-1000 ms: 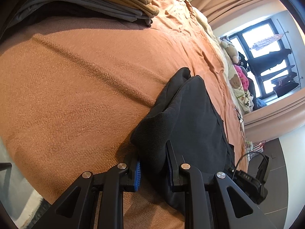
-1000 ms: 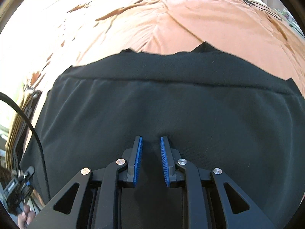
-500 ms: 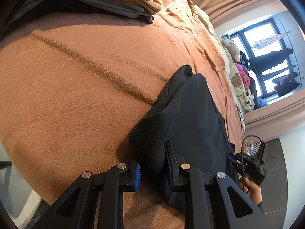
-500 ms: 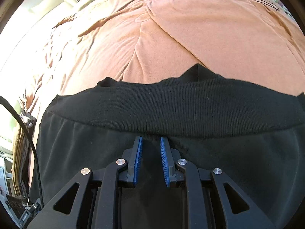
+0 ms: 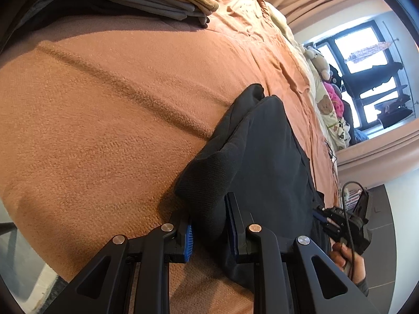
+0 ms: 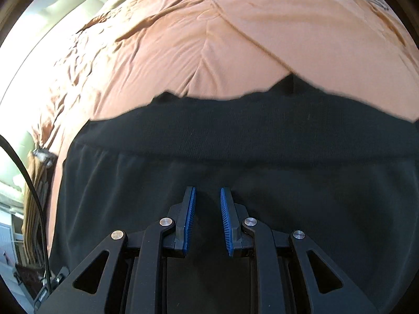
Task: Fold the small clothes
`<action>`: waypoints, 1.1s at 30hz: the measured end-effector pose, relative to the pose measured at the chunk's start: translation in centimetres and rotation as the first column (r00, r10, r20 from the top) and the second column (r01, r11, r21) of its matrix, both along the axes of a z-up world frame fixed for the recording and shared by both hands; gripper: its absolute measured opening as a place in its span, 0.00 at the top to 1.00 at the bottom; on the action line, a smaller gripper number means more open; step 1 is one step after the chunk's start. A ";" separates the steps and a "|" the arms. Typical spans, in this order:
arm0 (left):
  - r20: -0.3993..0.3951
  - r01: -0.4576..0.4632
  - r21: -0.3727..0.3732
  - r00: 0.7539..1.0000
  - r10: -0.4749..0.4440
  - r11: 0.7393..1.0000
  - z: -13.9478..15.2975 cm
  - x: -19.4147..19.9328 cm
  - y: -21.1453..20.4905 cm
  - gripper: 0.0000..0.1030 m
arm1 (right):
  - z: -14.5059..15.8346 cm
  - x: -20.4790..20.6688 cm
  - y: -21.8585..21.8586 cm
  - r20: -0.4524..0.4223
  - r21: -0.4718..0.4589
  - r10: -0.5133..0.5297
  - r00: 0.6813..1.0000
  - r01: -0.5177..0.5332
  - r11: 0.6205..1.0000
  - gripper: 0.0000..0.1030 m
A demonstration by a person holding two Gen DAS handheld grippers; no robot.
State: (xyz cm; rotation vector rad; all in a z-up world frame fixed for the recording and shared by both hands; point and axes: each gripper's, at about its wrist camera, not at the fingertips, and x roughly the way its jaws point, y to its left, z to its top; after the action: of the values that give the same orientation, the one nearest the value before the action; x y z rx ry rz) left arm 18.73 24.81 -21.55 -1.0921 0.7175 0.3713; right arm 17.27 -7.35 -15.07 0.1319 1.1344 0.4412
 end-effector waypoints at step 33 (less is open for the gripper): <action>0.051 -0.020 -0.100 0.998 0.025 0.995 -0.1 0.3 0.6 0.84 | 0.1 -22.8 -2.4 0.041 0.024 0.108 0.993 -0.109 0.994 0.94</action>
State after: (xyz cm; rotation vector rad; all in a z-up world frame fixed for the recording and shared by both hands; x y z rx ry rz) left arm 19.08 25.42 -21.61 -1.2006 0.6833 0.3282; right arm -5.50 -9.77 -15.00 0.0838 1.1009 0.5535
